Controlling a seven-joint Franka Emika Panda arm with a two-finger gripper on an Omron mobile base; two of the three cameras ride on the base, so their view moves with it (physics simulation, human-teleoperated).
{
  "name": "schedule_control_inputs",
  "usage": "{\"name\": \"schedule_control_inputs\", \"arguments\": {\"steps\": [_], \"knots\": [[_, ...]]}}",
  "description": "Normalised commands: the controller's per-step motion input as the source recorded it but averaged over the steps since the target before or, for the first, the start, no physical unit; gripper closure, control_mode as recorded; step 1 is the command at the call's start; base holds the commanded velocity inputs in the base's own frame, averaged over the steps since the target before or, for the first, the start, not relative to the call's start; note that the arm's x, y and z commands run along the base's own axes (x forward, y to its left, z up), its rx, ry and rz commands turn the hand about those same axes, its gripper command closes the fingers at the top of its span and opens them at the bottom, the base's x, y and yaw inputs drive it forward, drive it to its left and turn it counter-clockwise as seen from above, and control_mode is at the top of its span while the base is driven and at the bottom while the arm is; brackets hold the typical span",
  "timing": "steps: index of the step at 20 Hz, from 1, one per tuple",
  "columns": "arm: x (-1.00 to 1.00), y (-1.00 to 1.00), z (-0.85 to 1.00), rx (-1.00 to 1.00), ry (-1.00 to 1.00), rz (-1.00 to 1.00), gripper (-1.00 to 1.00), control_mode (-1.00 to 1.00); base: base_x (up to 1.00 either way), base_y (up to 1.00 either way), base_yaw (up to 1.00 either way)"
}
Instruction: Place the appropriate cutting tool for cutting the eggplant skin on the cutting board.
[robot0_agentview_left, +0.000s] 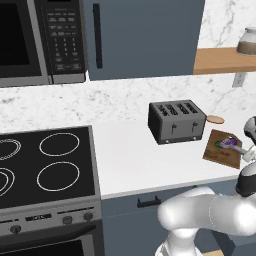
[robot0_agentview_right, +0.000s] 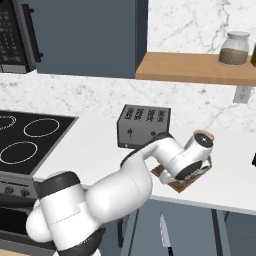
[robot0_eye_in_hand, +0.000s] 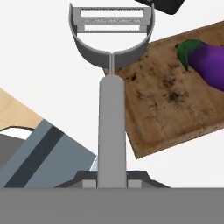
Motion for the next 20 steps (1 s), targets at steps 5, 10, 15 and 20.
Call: {"name": "schedule_control_inputs", "arguments": {"steps": [5, 10, 15, 20], "knots": [[0.52, 0.0, -0.47, -0.01, 0.0, 0.0, 1.0, -1.0, 0.0, 0.0, 0.0], [0.25, 0.0, -0.29, 0.0, 0.0, 0.01, 1.0, -1.0, 0.0, 0.0, 0.0], [0.1, 0.0, -0.36, 0.0, 0.0, 0.03, 1.0, -1.0, 0.0, 0.0, 0.0], [0.11, -0.01, -0.27, 0.0, 0.0, 0.02, 1.0, -1.0, 0.0, 0.0, 0.0]]}}
